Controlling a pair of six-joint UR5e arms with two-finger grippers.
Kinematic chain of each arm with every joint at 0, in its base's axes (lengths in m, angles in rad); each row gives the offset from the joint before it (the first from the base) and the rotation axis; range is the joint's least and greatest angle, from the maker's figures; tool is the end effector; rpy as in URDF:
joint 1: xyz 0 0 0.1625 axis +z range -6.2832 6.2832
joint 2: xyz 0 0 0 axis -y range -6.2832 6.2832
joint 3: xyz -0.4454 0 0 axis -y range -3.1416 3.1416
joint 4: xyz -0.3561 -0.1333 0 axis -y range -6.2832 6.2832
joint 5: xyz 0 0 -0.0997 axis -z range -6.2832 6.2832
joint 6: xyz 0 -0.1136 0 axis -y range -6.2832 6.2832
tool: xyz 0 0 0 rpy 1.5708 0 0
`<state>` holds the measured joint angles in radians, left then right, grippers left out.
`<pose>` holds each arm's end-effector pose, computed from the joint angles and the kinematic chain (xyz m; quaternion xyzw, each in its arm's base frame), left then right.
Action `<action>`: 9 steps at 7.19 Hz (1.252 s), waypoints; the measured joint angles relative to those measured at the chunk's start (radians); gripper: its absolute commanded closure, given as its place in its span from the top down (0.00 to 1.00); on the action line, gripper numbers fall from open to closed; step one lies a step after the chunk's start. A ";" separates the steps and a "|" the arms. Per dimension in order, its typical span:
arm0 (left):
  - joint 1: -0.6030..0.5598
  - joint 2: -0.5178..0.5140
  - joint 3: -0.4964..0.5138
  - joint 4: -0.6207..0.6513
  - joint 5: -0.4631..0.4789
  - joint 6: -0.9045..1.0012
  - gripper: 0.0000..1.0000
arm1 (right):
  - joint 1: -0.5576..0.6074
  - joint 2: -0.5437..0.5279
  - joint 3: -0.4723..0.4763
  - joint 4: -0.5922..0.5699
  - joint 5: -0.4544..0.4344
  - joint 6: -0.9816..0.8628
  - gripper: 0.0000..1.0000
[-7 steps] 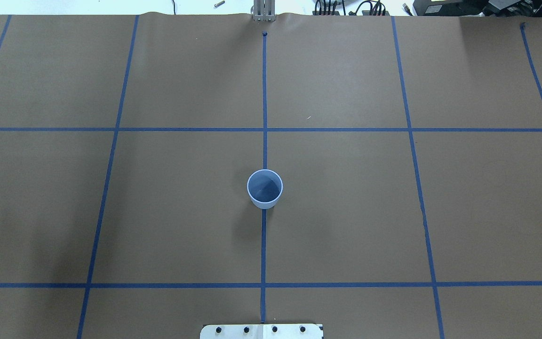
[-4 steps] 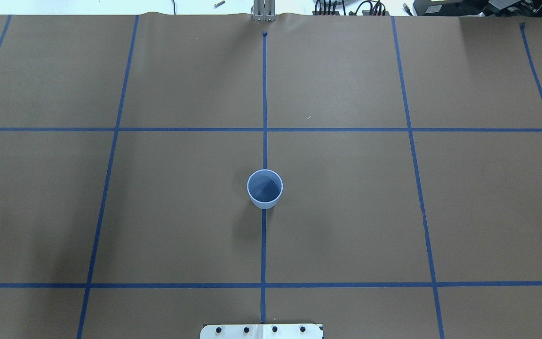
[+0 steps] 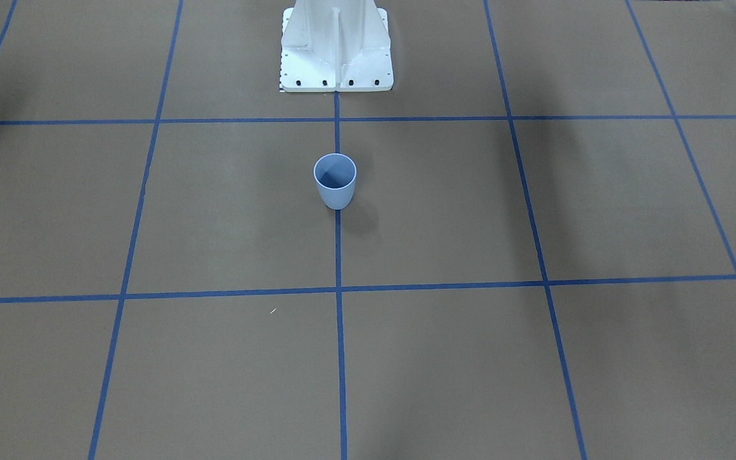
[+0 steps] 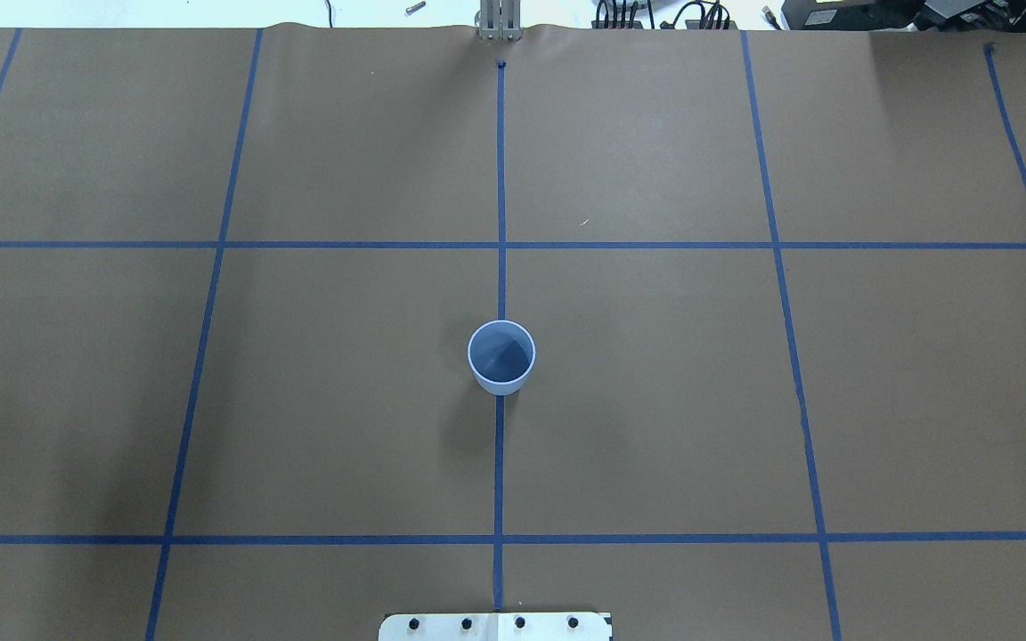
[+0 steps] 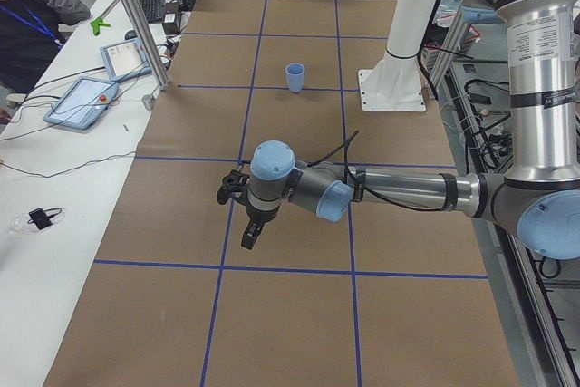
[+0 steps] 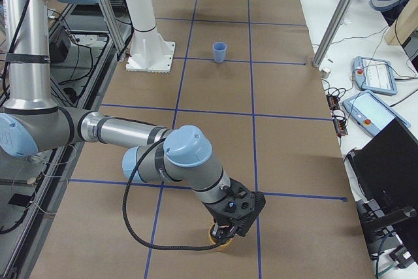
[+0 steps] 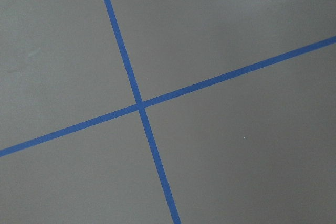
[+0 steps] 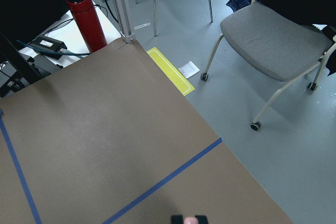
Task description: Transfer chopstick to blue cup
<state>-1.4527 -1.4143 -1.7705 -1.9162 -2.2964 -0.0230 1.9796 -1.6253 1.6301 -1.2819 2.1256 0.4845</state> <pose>-0.0091 -0.4148 0.6279 0.1555 0.3601 0.1120 0.9130 0.2484 -0.3885 0.6691 0.1304 -0.2760 0.3748 0.8754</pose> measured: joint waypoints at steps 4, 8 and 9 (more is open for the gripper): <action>0.001 -0.002 -0.003 0.001 0.000 0.000 0.99 | -0.036 0.084 0.064 -0.030 0.046 0.008 0.00; 0.003 -0.016 -0.014 0.062 -0.020 -0.003 0.99 | -0.276 0.180 0.132 -0.025 0.171 0.203 0.00; 0.001 -0.017 -0.018 0.087 -0.051 -0.003 0.99 | -0.367 0.210 0.167 -0.024 0.168 0.326 0.00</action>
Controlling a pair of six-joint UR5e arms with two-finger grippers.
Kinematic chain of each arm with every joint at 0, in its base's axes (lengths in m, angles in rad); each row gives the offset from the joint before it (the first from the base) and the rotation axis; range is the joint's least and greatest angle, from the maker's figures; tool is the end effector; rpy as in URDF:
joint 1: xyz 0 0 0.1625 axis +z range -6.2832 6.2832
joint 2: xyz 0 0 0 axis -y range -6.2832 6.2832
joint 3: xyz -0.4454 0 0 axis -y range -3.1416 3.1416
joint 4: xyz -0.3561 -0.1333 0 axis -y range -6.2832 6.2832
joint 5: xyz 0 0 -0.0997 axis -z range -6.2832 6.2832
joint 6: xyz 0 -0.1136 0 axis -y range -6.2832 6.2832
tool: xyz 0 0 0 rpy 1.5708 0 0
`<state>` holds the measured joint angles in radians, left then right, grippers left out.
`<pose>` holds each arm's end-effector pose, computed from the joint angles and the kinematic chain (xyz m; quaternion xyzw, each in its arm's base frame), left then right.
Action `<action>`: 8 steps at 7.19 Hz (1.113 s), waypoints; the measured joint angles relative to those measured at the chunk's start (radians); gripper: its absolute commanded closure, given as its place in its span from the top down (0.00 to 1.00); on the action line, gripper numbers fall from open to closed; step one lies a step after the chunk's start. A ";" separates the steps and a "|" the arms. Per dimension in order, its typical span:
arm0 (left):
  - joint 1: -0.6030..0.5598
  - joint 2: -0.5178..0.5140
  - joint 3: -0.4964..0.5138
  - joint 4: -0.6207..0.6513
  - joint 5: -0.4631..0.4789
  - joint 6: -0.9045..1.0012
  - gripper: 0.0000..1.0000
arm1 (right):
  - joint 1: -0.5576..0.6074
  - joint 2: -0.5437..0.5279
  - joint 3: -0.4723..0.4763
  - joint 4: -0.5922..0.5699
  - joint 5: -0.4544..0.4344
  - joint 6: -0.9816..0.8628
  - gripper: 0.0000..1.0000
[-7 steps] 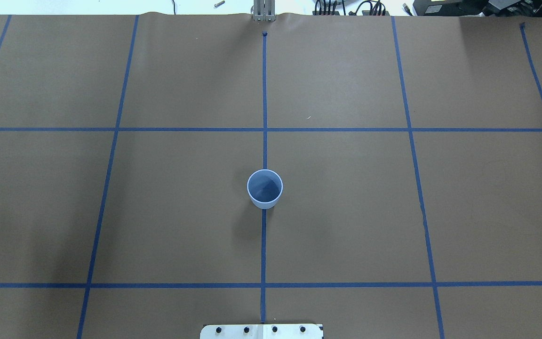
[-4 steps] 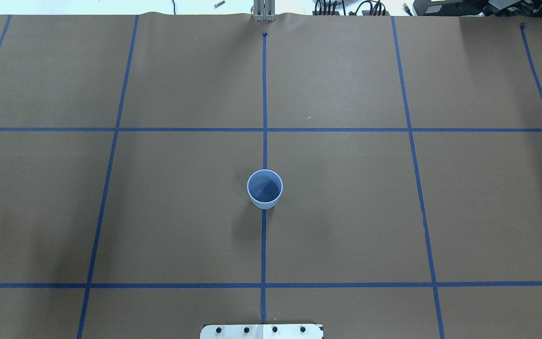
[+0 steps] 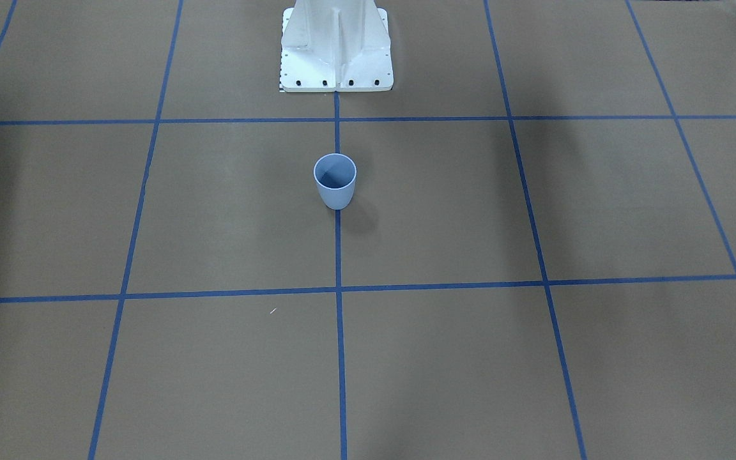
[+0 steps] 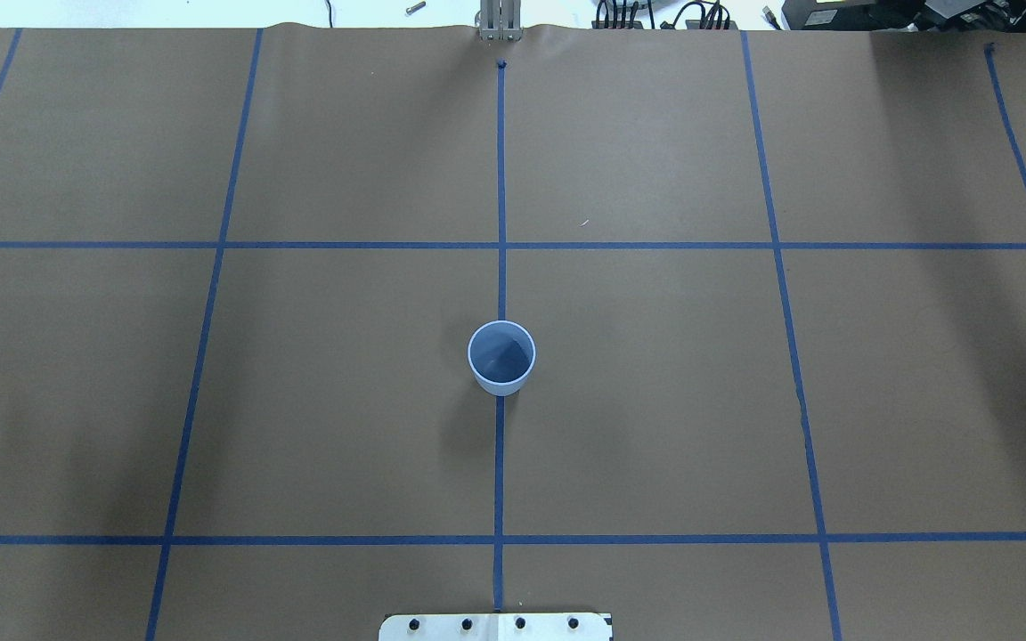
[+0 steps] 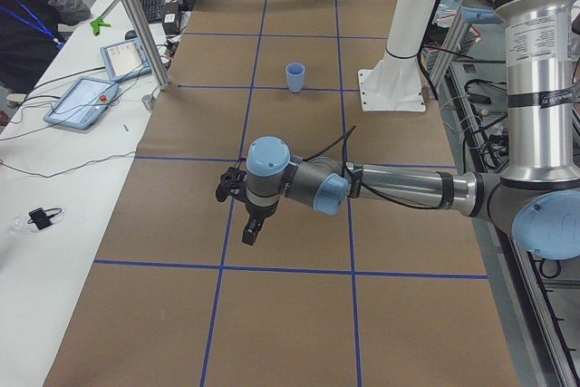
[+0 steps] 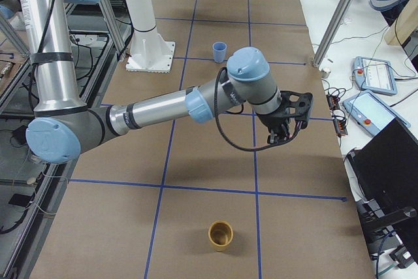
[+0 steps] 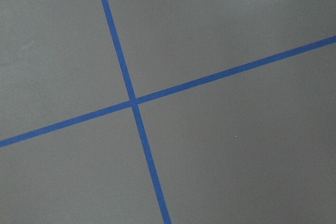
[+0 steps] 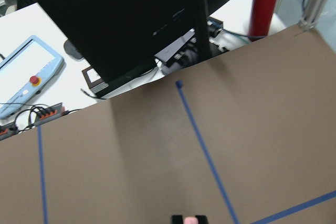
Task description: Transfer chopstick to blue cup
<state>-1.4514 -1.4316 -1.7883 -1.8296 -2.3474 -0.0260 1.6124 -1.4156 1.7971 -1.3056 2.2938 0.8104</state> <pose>-0.0040 -0.4175 0.6192 0.1278 0.3835 0.1060 0.9085 0.0801 -0.5274 0.4779 0.1498 -0.4223 0.2642 0.8541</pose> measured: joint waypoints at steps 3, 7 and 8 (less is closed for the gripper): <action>-0.027 -0.012 -0.025 0.160 -0.030 0.074 0.99 | -0.225 0.072 0.093 0.002 -0.069 0.293 0.00; -0.099 -0.006 -0.032 0.209 -0.027 0.160 0.99 | -0.552 0.286 0.130 -0.068 -0.275 0.645 0.00; -0.100 -0.005 -0.028 0.209 -0.027 0.160 0.99 | -0.622 0.376 0.135 -0.161 -0.326 0.677 0.00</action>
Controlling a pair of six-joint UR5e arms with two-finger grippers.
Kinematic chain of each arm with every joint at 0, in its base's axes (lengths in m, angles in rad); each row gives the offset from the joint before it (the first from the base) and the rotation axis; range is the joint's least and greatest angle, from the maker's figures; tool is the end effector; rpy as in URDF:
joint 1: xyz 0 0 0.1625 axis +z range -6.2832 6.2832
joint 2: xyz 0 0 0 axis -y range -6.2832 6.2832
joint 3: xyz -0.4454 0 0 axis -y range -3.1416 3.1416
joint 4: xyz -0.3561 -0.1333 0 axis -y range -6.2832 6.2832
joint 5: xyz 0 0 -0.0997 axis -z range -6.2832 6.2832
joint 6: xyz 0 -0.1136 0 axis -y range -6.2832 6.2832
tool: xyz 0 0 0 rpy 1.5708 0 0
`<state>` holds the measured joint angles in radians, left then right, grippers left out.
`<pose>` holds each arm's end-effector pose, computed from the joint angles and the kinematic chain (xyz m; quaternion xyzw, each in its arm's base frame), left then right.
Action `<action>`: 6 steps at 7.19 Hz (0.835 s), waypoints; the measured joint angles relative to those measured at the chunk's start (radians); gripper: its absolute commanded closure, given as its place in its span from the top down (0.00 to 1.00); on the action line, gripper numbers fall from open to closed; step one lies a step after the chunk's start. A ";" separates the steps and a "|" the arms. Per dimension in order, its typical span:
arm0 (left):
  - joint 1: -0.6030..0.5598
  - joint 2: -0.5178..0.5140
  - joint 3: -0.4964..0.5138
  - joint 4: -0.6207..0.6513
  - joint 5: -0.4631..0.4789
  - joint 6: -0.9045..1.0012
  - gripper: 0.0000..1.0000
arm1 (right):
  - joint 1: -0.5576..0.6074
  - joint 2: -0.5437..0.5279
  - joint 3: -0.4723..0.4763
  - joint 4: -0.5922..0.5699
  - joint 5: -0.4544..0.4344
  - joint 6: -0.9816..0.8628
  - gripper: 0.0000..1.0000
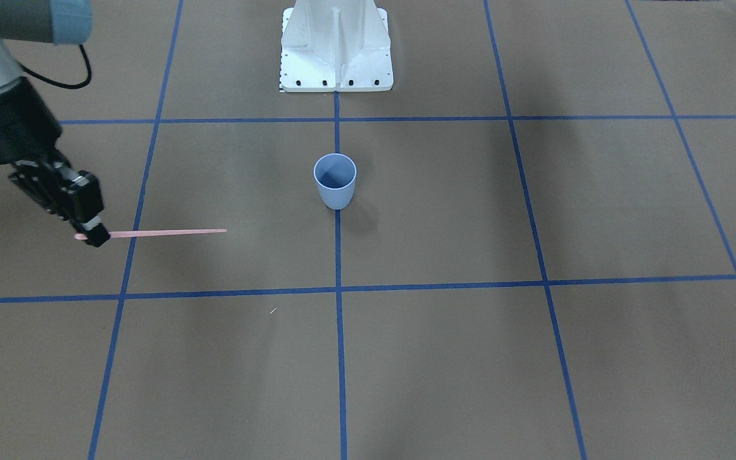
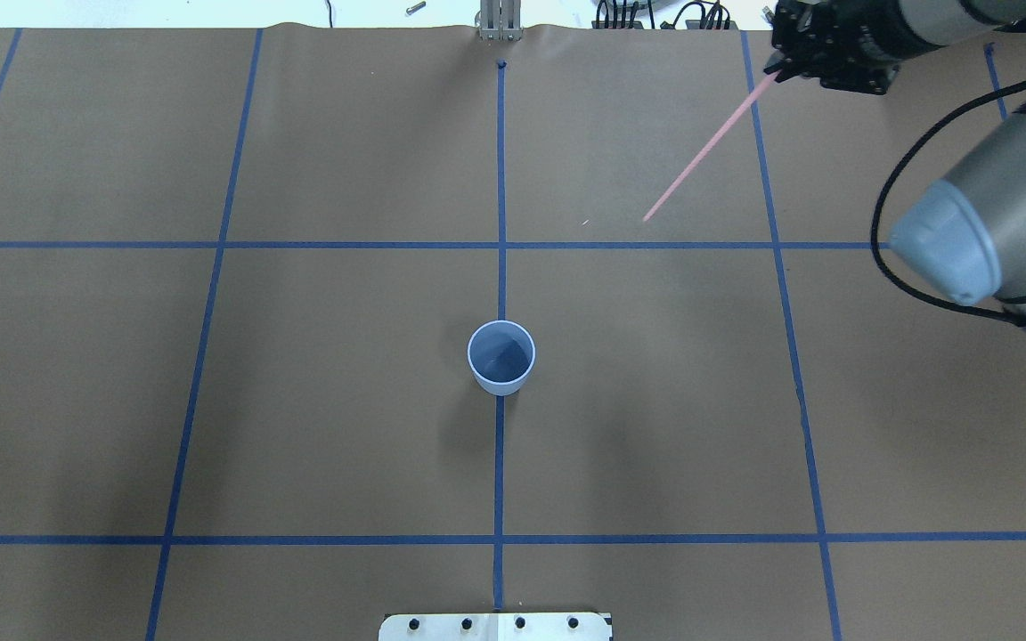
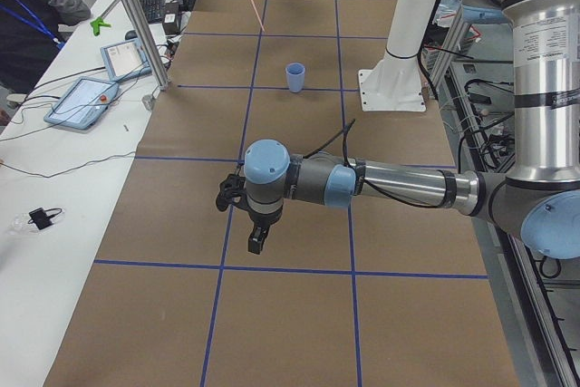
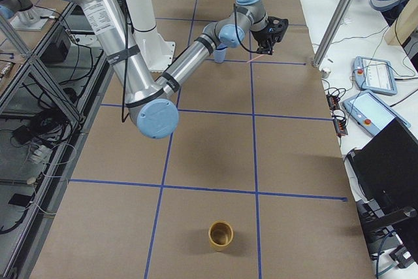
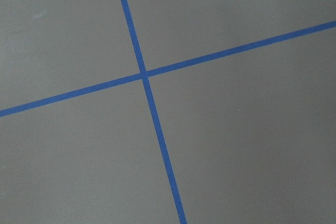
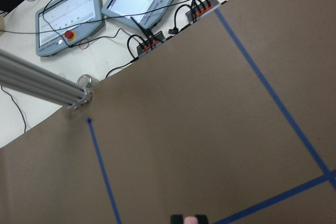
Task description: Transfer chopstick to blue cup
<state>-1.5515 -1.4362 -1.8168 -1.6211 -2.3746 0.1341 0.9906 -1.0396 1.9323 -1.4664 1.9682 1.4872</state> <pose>-0.0437 -0.4061 0.6260 0.0966 0.3850 0.1018 0.9122 -0.2493 -0.5433 0.2423 0.0909 -0.4914 0.2924 0.8153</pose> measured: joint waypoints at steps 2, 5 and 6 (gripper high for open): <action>-0.001 0.000 0.005 0.000 0.000 -0.003 0.99 | -0.130 0.137 0.020 -0.162 -0.107 0.013 0.00; 0.000 0.003 0.010 0.000 0.000 -0.005 0.99 | -0.300 0.285 0.024 -0.380 -0.275 0.014 0.00; 0.000 0.005 0.010 -0.001 0.000 -0.005 0.99 | -0.331 0.304 0.024 -0.428 -0.305 0.014 0.00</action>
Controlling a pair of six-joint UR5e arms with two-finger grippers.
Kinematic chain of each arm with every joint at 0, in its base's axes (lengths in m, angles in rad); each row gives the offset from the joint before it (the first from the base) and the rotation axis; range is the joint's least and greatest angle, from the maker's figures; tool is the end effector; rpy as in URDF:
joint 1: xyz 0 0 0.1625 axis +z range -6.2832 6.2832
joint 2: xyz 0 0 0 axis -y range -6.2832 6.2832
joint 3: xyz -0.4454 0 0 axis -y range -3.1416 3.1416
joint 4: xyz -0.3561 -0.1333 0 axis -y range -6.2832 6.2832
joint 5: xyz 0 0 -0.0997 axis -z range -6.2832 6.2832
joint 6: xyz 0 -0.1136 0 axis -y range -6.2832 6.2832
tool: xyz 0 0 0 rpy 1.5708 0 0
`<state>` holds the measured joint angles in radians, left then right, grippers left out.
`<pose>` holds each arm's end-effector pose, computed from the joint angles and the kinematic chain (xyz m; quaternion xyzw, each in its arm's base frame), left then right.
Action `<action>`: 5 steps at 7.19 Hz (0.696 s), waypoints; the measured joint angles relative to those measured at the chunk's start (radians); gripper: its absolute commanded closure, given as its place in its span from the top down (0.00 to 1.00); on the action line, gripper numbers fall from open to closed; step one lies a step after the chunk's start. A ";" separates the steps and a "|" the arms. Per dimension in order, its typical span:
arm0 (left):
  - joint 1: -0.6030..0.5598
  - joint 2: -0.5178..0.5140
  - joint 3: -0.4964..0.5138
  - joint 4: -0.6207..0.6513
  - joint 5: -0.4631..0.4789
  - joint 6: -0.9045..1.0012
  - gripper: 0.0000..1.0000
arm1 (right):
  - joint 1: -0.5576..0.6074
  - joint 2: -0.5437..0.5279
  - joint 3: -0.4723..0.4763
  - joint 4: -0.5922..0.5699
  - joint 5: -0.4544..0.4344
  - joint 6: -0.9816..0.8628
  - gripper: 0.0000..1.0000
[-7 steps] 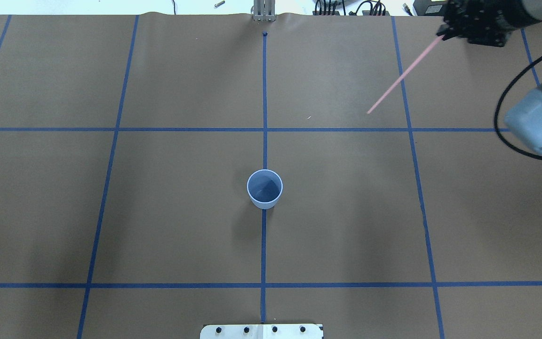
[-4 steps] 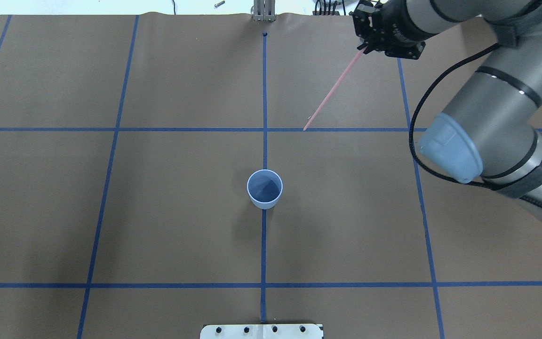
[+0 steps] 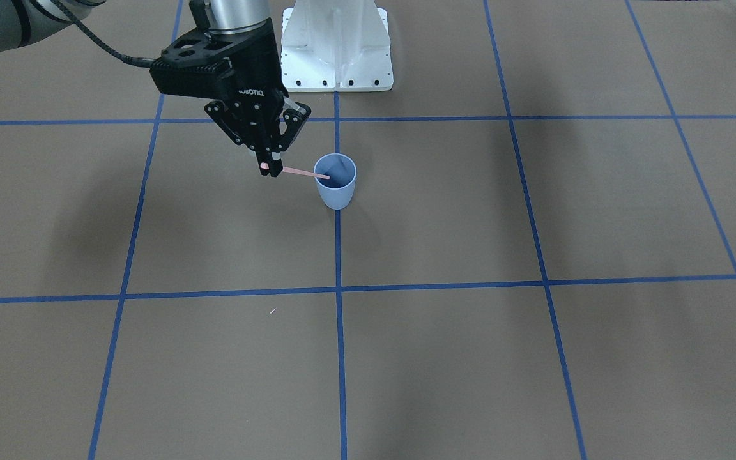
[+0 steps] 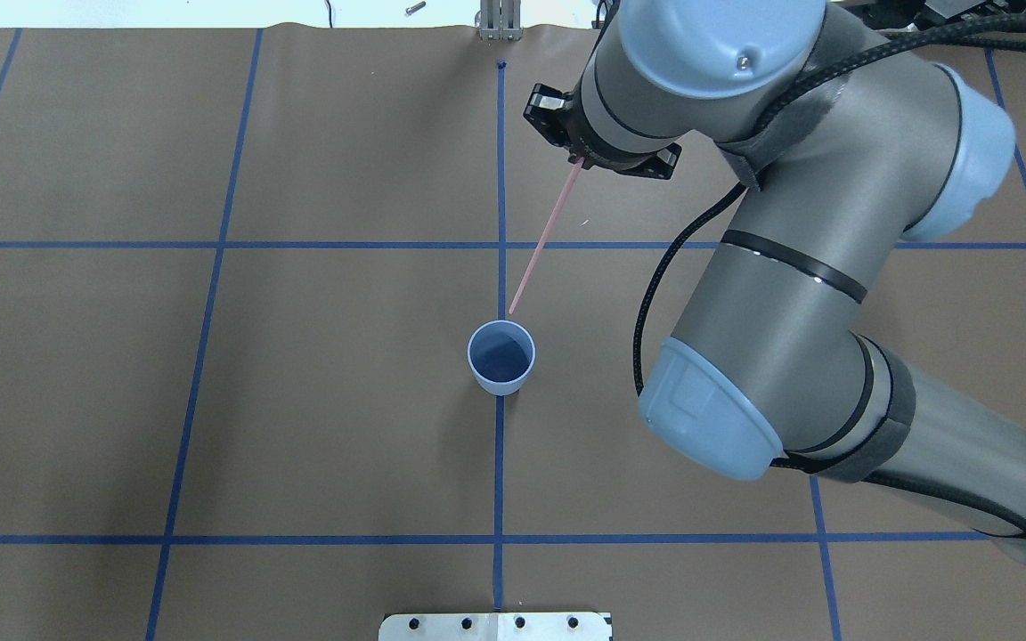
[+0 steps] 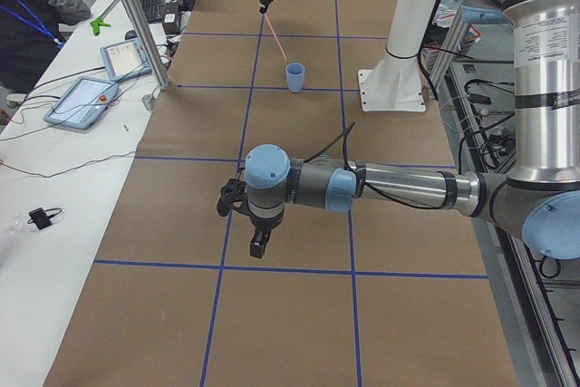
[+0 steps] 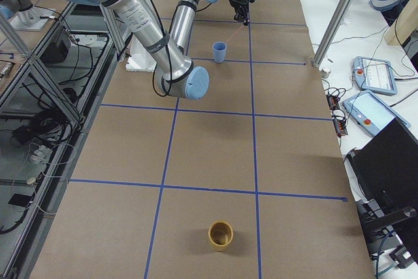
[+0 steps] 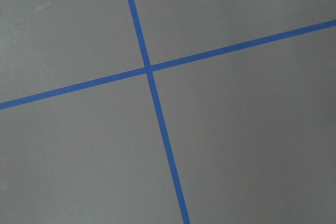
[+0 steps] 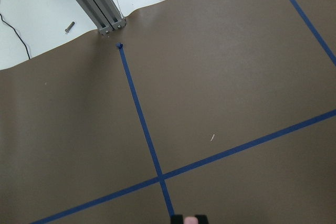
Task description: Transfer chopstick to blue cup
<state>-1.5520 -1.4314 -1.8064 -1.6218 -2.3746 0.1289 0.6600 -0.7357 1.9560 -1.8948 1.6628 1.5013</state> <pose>-0.0439 -0.4036 0.6327 0.0890 0.3858 0.0964 0.9132 -0.4011 -0.4668 0.1197 0.1157 -0.4191 0.2429 0.8671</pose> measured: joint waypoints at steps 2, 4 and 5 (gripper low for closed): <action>0.000 0.003 0.000 -0.001 0.000 0.000 0.99 | -0.081 0.015 -0.005 -0.075 -0.097 0.000 0.00; 0.000 0.005 0.000 -0.001 0.000 0.000 0.99 | -0.125 0.017 -0.021 -0.095 -0.148 0.002 0.00; 0.000 0.005 0.001 -0.001 0.000 0.000 0.99 | -0.140 0.020 -0.029 -0.095 -0.162 0.003 0.00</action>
<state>-1.5524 -1.4259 -1.8050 -1.6229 -2.3746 0.1288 0.5204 -0.7156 1.9270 -1.9903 1.5004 1.5044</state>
